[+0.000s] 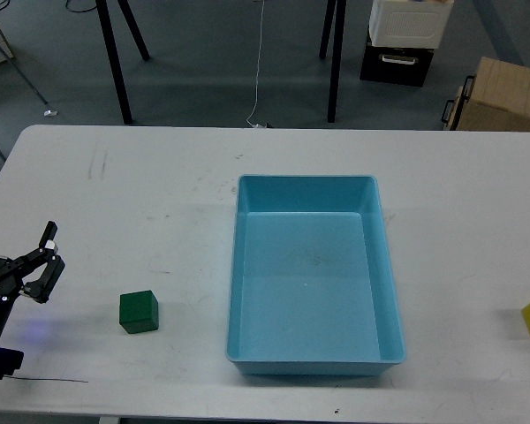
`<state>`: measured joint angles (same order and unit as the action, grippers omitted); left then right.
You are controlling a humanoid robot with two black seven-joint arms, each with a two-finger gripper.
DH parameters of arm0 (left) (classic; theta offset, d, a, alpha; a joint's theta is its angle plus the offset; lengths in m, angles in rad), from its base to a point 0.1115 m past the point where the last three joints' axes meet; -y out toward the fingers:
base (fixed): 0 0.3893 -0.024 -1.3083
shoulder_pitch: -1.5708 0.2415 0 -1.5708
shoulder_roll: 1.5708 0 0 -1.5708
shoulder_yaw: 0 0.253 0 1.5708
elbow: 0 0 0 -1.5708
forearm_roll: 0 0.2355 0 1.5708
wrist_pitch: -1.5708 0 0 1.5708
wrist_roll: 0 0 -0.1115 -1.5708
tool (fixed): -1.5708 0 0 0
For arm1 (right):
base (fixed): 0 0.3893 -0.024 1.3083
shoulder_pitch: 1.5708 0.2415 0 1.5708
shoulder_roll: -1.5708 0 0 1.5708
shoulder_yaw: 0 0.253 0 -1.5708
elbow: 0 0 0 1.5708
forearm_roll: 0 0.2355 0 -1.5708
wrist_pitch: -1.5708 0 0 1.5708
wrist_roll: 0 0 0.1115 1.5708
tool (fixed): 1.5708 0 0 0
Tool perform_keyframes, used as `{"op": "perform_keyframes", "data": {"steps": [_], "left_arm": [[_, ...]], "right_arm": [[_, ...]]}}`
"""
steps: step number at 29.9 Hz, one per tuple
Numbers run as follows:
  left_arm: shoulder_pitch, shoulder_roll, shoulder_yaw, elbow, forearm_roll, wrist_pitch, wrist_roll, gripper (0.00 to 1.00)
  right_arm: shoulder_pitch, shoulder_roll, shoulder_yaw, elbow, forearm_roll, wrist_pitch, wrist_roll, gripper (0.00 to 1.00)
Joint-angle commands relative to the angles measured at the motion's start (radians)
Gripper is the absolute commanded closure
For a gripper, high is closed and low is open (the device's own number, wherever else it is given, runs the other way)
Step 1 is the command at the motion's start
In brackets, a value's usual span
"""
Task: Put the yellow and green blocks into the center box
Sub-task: 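Move the right gripper toward the yellow cube at the table edge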
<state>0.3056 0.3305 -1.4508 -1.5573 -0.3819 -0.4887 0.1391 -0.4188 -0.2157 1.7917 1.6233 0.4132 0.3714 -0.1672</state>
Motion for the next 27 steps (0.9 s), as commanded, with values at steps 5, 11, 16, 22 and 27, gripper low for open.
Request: {"op": "perform_keyframes", "data": {"steps": [5,11,16,22,27], "left_arm": [[-0.008,-0.033,0.000,-0.003,0.000,0.000,-0.055,0.00],[-0.040,-0.033,0.004,-0.003,0.000,0.000,-0.055,0.00],[-0.063,-0.038,0.013,-0.003,0.001,0.000,-0.055,0.00],[-0.068,-0.038,0.013,-0.001,0.001,0.000,-0.055,0.00],[-0.071,-0.038,0.015,-0.001,0.001,0.000,-0.055,0.00]], "right_arm": [[0.012,-0.173,-0.009,-0.005,-0.094,-0.029,-0.087,0.00],[0.127,-0.506,-0.083,-0.055,-0.224,-0.075,-0.166,0.00],[0.354,-0.694,-0.283,-0.106,-0.400,-0.077,-0.199,0.00],[0.786,-0.858,-0.720,-0.152,-0.646,-0.063,-0.255,0.00],[1.177,-0.910,-1.133,-0.142,-0.873,0.094,-0.281,0.00]]}}
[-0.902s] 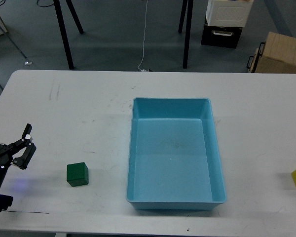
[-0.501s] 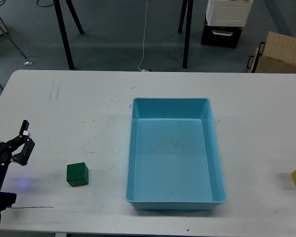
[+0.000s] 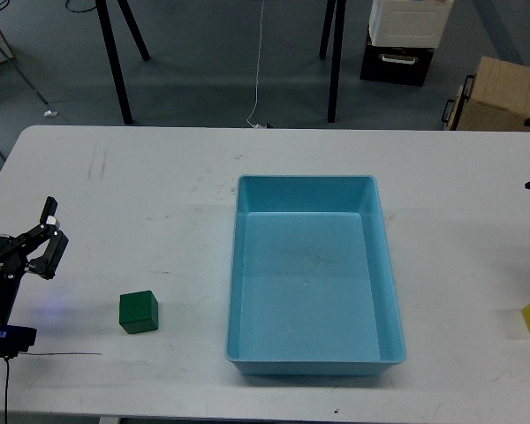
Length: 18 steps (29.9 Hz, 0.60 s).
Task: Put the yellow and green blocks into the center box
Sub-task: 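Move the right gripper toward the yellow cube at the table edge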
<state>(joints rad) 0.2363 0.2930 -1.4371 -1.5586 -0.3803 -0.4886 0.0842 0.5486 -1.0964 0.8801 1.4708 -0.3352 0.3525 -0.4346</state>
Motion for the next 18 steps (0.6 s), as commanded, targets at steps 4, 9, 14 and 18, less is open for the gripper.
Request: {"op": "perform_keyframes", "data": {"steps": [4,9,14,18], "left_arm": [[-0.002,-0.002,0.003,0.000,0.000,0.000,0.000,0.00],[-0.002,-0.005,0.003,0.000,0.000,0.000,-0.001,0.00],[0.001,-0.008,0.003,0.000,0.000,0.000,-0.001,0.00],[0.003,-0.009,0.004,0.000,0.000,0.000,-0.001,0.00]], "right_arm": [[0.443,-0.075,-0.467,0.083,-0.243,0.136,-0.015,0.00],[0.507,-0.129,-0.595,0.164,-0.408,0.136,-0.018,0.00],[0.458,-0.178,-0.664,0.181,-0.600,0.136,-0.015,0.00],[0.416,-0.172,-0.751,0.180,-0.692,0.136,-0.013,0.00]]}}
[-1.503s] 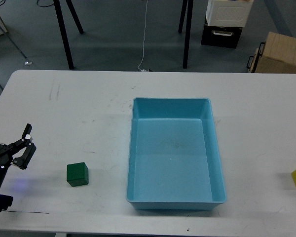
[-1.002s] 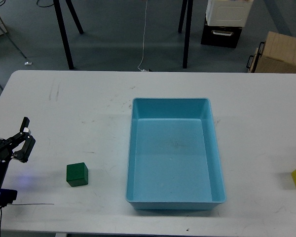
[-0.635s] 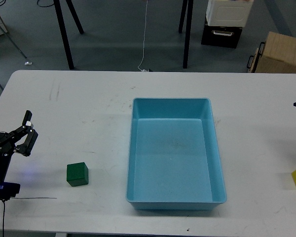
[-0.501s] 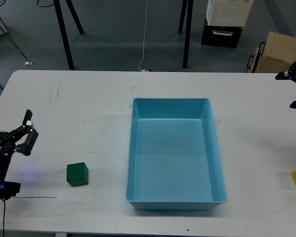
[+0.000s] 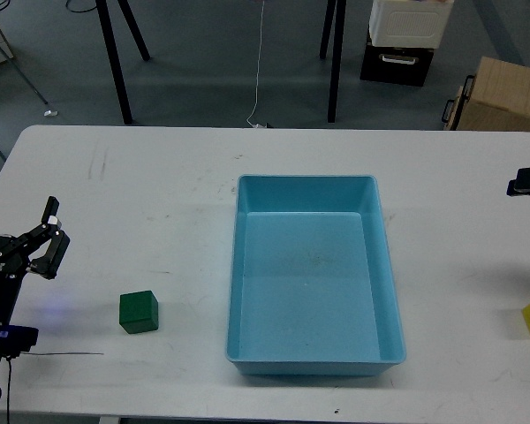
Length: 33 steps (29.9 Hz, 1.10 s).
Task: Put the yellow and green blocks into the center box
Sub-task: 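Move the right gripper toward the yellow cube at the table edge, then grasp the yellow cube with the right gripper and lift it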
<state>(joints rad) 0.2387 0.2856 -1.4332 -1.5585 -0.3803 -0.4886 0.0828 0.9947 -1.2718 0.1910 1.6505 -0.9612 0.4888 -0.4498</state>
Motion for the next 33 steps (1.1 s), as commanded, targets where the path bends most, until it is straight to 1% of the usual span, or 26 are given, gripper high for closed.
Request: {"op": "perform_keyframes", "data": {"steps": [1,6,16,22,25,28,29,31,33], "left_arm": [[0.001,-0.002,0.000,0.000,0.001,0.000,0.000,0.00],[-0.002,-0.005,0.020,0.000,0.001,0.000,0.000,0.00],[-0.004,-0.005,0.028,0.003,0.003,0.000,0.000,0.00],[-0.009,-0.008,0.042,0.006,0.027,0.000,0.000,0.00],[-0.007,-0.011,0.043,0.006,0.029,0.000,0.000,0.00],[-0.009,-0.014,0.043,0.009,0.029,0.000,-0.001,0.00],[-0.007,-0.014,0.043,0.009,0.029,0.000,0.000,0.00],[-0.007,-0.016,0.043,0.011,0.029,0.000,0.000,0.00],[-0.006,-0.020,0.043,0.011,0.029,0.000,0.000,0.00]], "right_arm": [[-0.037,0.005,-0.080,0.000,-0.079,0.000,0.002,0.00],[-0.077,0.029,-0.139,-0.006,-0.140,0.000,0.002,0.00],[-0.166,0.097,-0.137,-0.040,-0.194,0.000,0.002,0.00],[-0.192,0.166,-0.130,-0.086,-0.205,0.000,0.003,0.00],[-0.195,0.172,-0.128,-0.086,-0.208,0.000,0.003,0.04],[-0.197,0.172,-0.136,-0.086,-0.214,0.000,0.002,0.20],[-0.199,0.172,-0.139,-0.086,-0.224,0.000,0.002,0.28],[-0.208,0.172,-0.139,-0.084,-0.252,0.000,0.002,0.53],[-0.220,0.172,-0.131,-0.083,-0.269,0.000,0.002,0.71]]}}
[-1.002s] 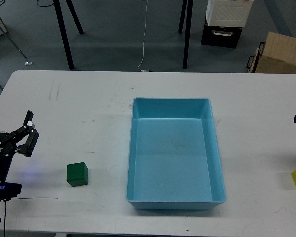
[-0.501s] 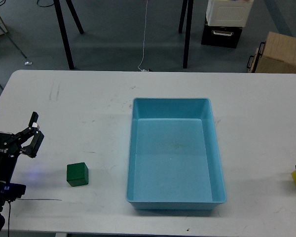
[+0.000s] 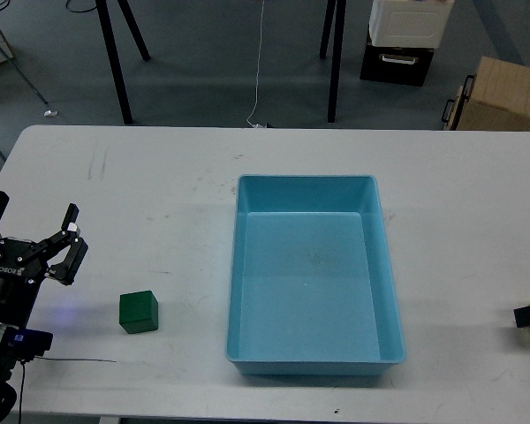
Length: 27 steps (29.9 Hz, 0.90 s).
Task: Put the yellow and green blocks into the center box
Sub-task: 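Grasp the yellow cube with the right gripper and lift it, then carry the yellow cube over the blue bin and lower it inside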
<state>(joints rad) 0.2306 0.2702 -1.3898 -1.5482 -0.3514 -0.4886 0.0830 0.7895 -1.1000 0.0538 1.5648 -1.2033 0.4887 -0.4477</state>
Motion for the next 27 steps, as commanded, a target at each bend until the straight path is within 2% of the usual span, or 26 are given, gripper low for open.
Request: {"op": "perform_keyframes", "data": {"steps": [1,2,3,9,12,17,21,27], "left_arm": [[0.003,-0.009,0.000,0.000,0.000,0.000,0.000,0.00],[0.003,-0.012,0.000,0.000,0.002,0.000,0.000,0.00],[0.003,-0.012,0.002,0.000,0.003,0.000,-0.002,0.00],[0.004,-0.016,0.000,-0.001,0.009,0.000,-0.002,0.00],[0.007,-0.017,0.000,-0.001,0.009,0.000,-0.002,0.00],[0.007,-0.022,0.000,-0.001,0.009,0.000,-0.002,0.00],[0.009,-0.026,0.002,-0.001,0.009,0.000,-0.002,0.00],[0.004,-0.069,0.000,-0.001,0.055,0.000,-0.002,0.00]], "right_arm": [[-0.015,-0.001,0.009,0.007,-0.029,0.000,0.000,0.82],[-0.015,-0.001,0.014,0.007,-0.029,0.000,0.000,0.93],[-0.015,-0.001,0.020,0.012,-0.027,0.000,0.000,0.99],[-0.012,-0.009,0.099,0.050,-0.021,0.000,-0.002,1.00],[0.010,-0.015,0.158,0.138,-0.012,0.000,0.000,1.00],[0.216,-0.026,0.202,0.167,0.164,0.000,0.003,1.00],[0.426,0.090,0.161,0.143,0.326,0.000,0.000,1.00],[0.629,0.352,-0.135,0.041,0.344,0.000,0.000,1.00]]}}
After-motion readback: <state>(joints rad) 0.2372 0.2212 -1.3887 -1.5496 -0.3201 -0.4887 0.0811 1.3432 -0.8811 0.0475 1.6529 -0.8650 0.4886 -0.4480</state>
